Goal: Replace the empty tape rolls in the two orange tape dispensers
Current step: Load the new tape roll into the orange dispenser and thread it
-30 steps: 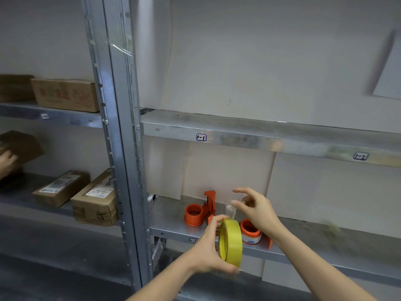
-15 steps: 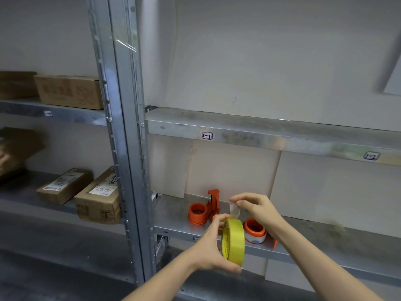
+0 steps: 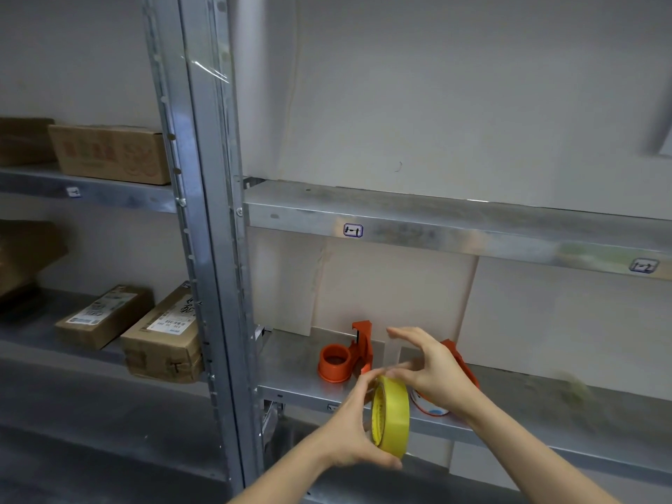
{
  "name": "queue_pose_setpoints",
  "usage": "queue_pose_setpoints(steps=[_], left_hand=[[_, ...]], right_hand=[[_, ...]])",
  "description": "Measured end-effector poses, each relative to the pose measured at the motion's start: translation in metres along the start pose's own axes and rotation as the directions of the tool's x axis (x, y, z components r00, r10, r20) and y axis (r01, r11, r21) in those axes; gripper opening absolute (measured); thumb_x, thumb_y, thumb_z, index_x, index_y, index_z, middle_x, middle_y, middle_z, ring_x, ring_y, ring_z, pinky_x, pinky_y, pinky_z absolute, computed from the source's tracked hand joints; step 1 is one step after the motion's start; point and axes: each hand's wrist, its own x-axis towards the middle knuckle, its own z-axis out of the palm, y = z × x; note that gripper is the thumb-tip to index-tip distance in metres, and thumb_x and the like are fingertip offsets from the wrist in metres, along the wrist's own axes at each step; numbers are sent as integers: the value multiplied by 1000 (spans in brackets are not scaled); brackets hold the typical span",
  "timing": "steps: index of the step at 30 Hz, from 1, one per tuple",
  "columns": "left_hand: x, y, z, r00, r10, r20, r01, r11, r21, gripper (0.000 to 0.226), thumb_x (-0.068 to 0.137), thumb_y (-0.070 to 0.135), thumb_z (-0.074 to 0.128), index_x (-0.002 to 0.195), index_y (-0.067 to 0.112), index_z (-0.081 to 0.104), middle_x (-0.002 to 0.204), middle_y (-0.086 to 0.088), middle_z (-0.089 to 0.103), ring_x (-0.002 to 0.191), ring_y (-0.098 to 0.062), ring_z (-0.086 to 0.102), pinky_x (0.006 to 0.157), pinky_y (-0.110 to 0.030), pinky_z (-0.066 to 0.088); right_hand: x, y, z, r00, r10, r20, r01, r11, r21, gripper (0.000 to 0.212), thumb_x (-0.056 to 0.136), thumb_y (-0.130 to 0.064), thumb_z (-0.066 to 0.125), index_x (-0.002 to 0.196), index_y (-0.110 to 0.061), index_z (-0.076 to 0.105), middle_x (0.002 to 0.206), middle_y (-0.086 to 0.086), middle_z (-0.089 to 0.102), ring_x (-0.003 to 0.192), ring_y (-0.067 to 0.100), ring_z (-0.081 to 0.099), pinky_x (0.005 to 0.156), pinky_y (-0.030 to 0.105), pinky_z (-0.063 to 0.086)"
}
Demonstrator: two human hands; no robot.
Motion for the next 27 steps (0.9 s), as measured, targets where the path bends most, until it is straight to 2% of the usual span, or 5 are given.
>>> queue_pose_setpoints(steps=[9, 14, 18, 21, 27], left_hand=[[11, -5, -10, 999, -40, 18, 40, 999, -15, 116, 64, 17, 91, 147, 49, 15, 146, 17, 28, 136, -7, 35, 110, -43, 46], [18, -15, -12, 999, -35, 30, 34, 998, 50, 121, 62, 26, 93, 147, 51, 9, 152, 15, 24, 141, -9, 31, 116, -39, 37], [25, -24, -30, 996, -40, 74, 28, 987, 158, 137, 51, 42, 96, 148, 56, 0, 160, 19, 11, 146, -5, 18, 122, -41, 23], [33, -36, -60, 997, -80, 0, 77, 959, 273, 140, 49, 44, 96, 153, 44, 3, 163, 14, 6, 147, -4, 12, 122, -33, 17], [67, -63, -106, 941, -227, -250, 326, 806, 494, 137, 57, 52, 90, 158, 21, 4, 164, -2, 15, 151, -25, 14, 122, -41, 21]], right_hand=[[7, -4, 8, 999, -3, -33, 1, 999, -53, 60, 80, -3, 70, 131, -26, 50, 125, -12, 51, 83, 5, 67, 75, 12, 54], [9, 0, 13, 998, -33, -47, 28, 995, -101, 58, 81, 0, 68, 129, -28, 51, 122, -11, 53, 82, 9, 66, 77, 20, 57], [9, 5, 13, 997, -48, -64, 43, 996, -82, 63, 79, 0, 70, 122, -40, 48, 119, -20, 52, 77, 3, 67, 73, 13, 55], [12, 9, 11, 994, -43, -97, 37, 997, -61, 65, 78, 1, 71, 119, -44, 49, 117, -24, 52, 75, 3, 67, 71, 8, 51], [18, 14, 8, 985, -25, -170, 19, 999, -33, 63, 77, 5, 69, 118, -40, 54, 118, -19, 54, 72, 7, 68, 73, 12, 53]])
